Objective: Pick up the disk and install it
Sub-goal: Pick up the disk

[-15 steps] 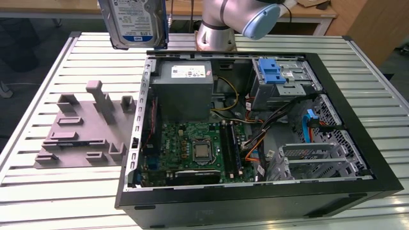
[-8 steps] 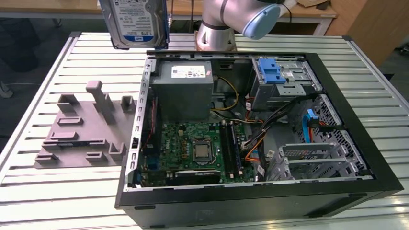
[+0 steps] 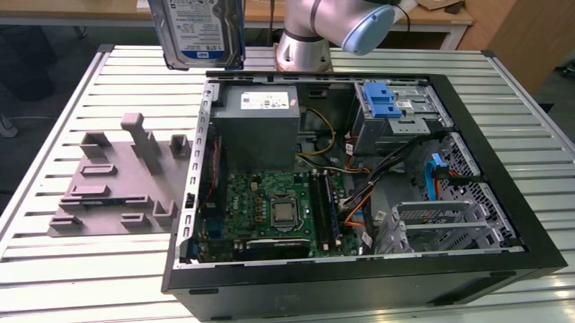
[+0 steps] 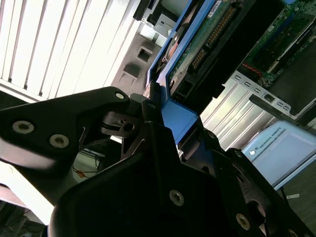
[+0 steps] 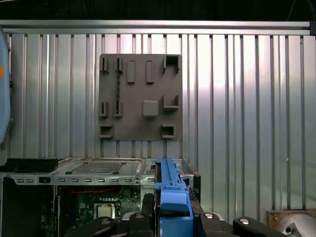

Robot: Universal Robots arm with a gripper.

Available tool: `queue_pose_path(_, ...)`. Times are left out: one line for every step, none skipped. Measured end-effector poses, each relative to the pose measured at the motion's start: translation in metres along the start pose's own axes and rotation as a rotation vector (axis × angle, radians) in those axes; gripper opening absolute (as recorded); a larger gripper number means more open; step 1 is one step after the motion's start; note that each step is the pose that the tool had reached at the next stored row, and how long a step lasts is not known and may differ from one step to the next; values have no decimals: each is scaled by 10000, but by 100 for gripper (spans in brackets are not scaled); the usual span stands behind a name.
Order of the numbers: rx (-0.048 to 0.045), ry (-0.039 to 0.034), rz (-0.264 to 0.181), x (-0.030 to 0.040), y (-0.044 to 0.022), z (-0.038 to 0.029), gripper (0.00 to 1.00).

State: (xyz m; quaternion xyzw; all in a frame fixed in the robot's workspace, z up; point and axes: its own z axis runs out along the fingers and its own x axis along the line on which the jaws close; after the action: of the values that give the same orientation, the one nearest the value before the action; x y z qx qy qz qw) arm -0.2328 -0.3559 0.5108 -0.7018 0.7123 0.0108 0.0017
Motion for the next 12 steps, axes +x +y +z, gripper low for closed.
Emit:
queue_pose_path(-1, 0, 1, 14, -3, 0, 36)
queue_pose_path(0, 0, 2, 32, -5, 0, 36)
queue_pose_path(0, -1, 2, 51, -7, 0, 36)
queue_pose_path(0, -1, 3, 71, -9, -1, 36)
queue_pose_path(0, 0, 4, 90, -10, -1, 36)
queue_pose_path(1, -1, 5, 108, -12, -1, 36)
queue_pose_path(0, -1, 6, 127, -13, -1, 36)
queue_pose_path(0, 0, 9, 148, -14, -2, 36)
queue_pose_path(0, 0, 11, 168, -16, -2, 36)
queue_pose_path(1, 0, 12, 189, -17, -2, 36)
queue_pose_path(1, 0, 14, 210, -18, -2, 36)
queue_pose_path(1, -1, 15, 230, -21, -2, 36)
